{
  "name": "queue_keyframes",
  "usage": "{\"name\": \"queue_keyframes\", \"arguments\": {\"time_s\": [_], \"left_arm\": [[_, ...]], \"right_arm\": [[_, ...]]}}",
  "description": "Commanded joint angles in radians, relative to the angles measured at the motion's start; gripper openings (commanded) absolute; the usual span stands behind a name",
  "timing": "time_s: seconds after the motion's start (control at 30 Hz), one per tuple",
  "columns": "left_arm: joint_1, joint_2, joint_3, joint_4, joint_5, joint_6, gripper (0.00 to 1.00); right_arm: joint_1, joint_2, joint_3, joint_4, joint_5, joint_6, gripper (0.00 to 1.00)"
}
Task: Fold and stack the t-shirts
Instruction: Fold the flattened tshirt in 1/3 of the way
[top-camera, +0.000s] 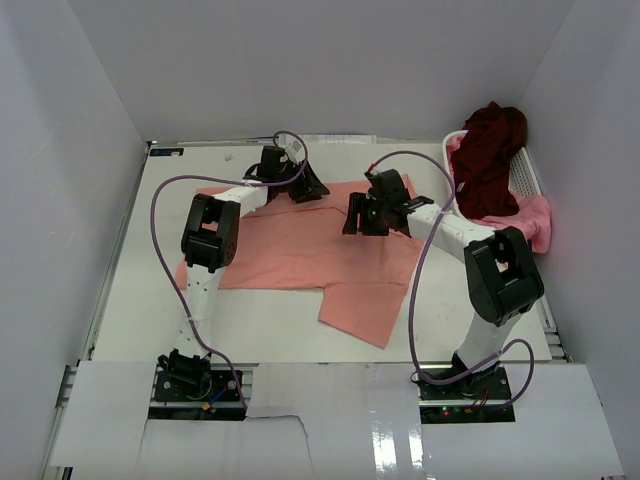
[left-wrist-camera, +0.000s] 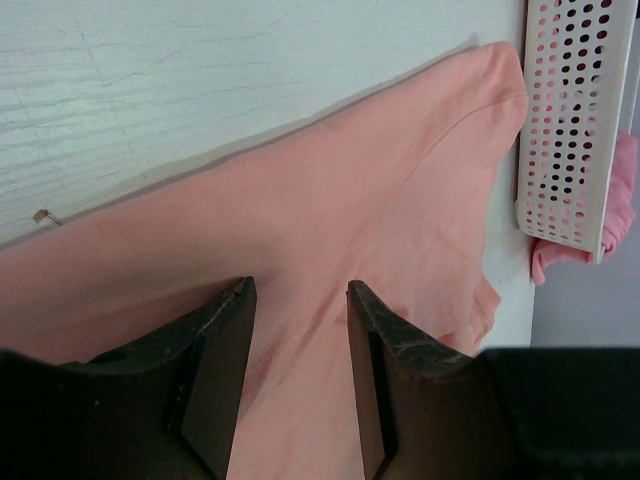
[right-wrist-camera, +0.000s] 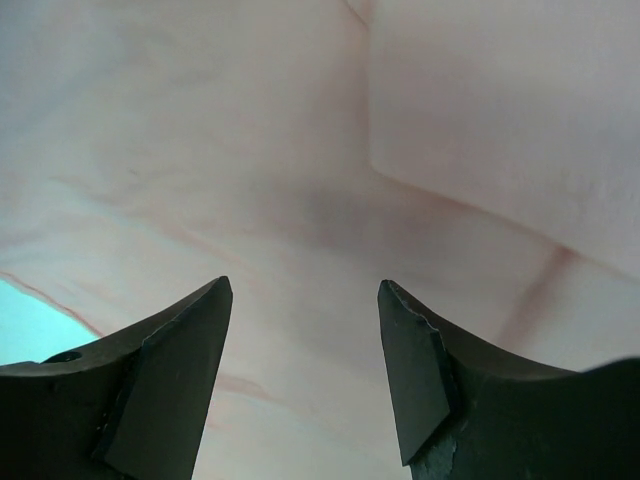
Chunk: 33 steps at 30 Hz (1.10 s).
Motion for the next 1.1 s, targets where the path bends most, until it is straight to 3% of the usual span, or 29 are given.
{"name": "queue_keyframes", "arguments": {"time_s": [0.0, 0.63, 0.87, 1.07], "left_arm": [[-0.010, -0.041, -0.016, -0.109, -0.064, 0.028, 0.53], [-0.020, -0.046, 0.017, -0.173, -0.113, 0.065, 0.53], [-0.022, -0.048, 0.019, -0.181, -0.116, 0.076, 0.53], [-0.022, -0.048, 0.024, -0.182, -0.111, 0.073, 0.53]], "right_arm": [[0.004, 0.000, -0.083, 0.041, 0.036, 0.009, 0.67], [0.016, 0.185, 0.078, 0.072, 0.145, 0.016, 0.66], [0.016, 0.195, 0.139, 0.004, 0.185, 0.002, 0.66], [0.017, 0.163, 0.092, -0.048, 0.162, 0.040, 0.66]]}}
